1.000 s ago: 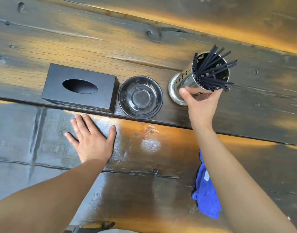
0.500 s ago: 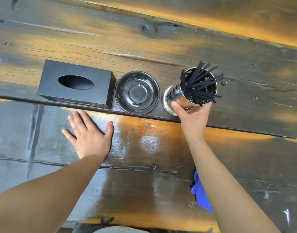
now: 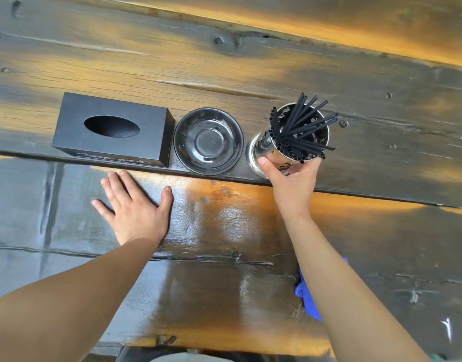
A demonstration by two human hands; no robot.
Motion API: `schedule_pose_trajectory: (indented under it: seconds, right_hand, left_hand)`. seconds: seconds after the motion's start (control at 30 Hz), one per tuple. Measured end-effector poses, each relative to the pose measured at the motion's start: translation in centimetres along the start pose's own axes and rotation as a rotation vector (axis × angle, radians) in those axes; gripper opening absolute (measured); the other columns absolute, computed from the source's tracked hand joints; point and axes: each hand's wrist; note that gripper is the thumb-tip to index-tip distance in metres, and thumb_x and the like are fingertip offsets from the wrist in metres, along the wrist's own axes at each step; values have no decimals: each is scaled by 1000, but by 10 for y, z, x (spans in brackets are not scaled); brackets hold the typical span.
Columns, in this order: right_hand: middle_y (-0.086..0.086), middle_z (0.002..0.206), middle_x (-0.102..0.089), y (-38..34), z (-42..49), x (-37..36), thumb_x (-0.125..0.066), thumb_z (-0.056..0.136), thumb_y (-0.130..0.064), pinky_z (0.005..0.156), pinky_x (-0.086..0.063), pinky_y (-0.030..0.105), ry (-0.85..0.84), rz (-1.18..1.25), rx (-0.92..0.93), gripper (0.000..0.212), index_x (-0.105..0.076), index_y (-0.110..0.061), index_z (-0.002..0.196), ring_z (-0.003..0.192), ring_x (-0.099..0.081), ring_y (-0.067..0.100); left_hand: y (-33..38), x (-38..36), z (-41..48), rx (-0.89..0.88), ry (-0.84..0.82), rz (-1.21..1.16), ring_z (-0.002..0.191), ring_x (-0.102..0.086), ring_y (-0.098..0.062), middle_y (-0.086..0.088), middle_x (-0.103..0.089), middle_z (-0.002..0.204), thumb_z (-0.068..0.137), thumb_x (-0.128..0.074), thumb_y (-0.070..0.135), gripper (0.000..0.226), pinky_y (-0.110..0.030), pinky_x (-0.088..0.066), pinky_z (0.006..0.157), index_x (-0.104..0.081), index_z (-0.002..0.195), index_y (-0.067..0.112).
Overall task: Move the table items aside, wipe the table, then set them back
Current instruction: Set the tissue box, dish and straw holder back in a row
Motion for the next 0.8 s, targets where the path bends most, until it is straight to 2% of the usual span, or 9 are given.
schedule_pose_trajectory:
  seconds: [0.13, 0.2, 0.27, 0.3, 0.37, 0.47, 0.53, 0.63, 0.8]
  right_hand:
    - [16, 110, -74, -2, -2, 5, -87, 76, 5, 90, -52, 13, -33, -38, -47, 77, -37, 6, 136, 95, -74, 4]
    - [13, 136, -66, -3, -6, 12, -90, 77, -5, 101, -47, 11, -36, -87, -74, 100, -26, -2, 154, 120, -67, 3]
    - [0, 165, -38, 0, -13, 25, -92, 78, -22, 122, -32, 23, -27, -177, -93, 117, -14, -22, 165, 150, -39, 7]
    - [-7, 170, -28, 3, -19, 34, -91, 79, -29, 126, -28, 30, -13, -225, -100, 116, -14, -29, 165, 155, -29, 7]
    - [-11, 170, -26, 10, -35, 53, -88, 81, -38, 128, -27, 35, 27, -314, -92, 107, -22, -30, 164, 156, -26, 6]
    - [-5, 166, -33, 28, -70, 83, -83, 86, -39, 122, -30, 21, 110, -471, -65, 90, -36, -24, 160, 155, -28, 9]
    - [-4, 166, -36, 43, -95, 103, -79, 88, -45, 123, -28, 35, 170, -636, -69, 80, -42, -25, 157, 155, -29, 13]
    - [-2, 165, -37, 66, -133, 126, -74, 90, -50, 114, -29, 54, 237, -857, -134, 69, -50, -29, 151, 154, -31, 22]
    - [-3, 170, -28, 98, -180, 138, -61, 98, -55, 112, -30, 60, 221, -1055, -263, 54, -51, -39, 148, 156, -22, 29]
  left_hand:
    - [-1, -1, 0, 4, 1, 1, 159, -2, -31, -18, -12, 170, 92, -33, 74, 100, -65, -2, 124, -11, 161, 6]
    - [-1, 0, 0, 4, 1, -1, 159, -2, -31, -17, -11, 170, 92, -34, 74, 100, -64, -2, 124, -11, 161, 6]
    - [-1, 0, 0, 7, -3, -5, 159, -2, -30, -17, -10, 170, 92, -35, 73, 100, -64, -1, 124, -11, 161, 6]
    - [-1, 0, 0, 8, -3, -7, 159, -2, -30, -17, -11, 170, 92, -36, 73, 99, -64, -1, 124, -12, 161, 6]
    - [0, 1, 0, 6, -2, -12, 159, -3, -31, -17, -11, 170, 92, -37, 72, 99, -64, -1, 124, -12, 161, 6]
    - [-1, 1, -1, 4, -7, -20, 159, -3, -32, -18, -11, 170, 92, -38, 71, 98, -65, -1, 123, -13, 160, 5]
    - [-2, 1, -1, 5, -12, -23, 159, -3, -32, -19, -11, 170, 92, -38, 71, 98, -66, -1, 123, -13, 160, 4]
    - [-2, 1, -1, 3, -29, -34, 159, -1, -32, -19, -10, 170, 92, -37, 71, 100, -67, -1, 123, -11, 160, 3]
    - [-1, 3, -2, -4, -44, -48, 159, 1, -32, -17, -6, 171, 91, -34, 72, 101, -66, 1, 123, -9, 161, 4]
Point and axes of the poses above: each hand's wrist, its own z-axis towards the middle knuckle, its own x-axis out of the back of the hand, y = z × x
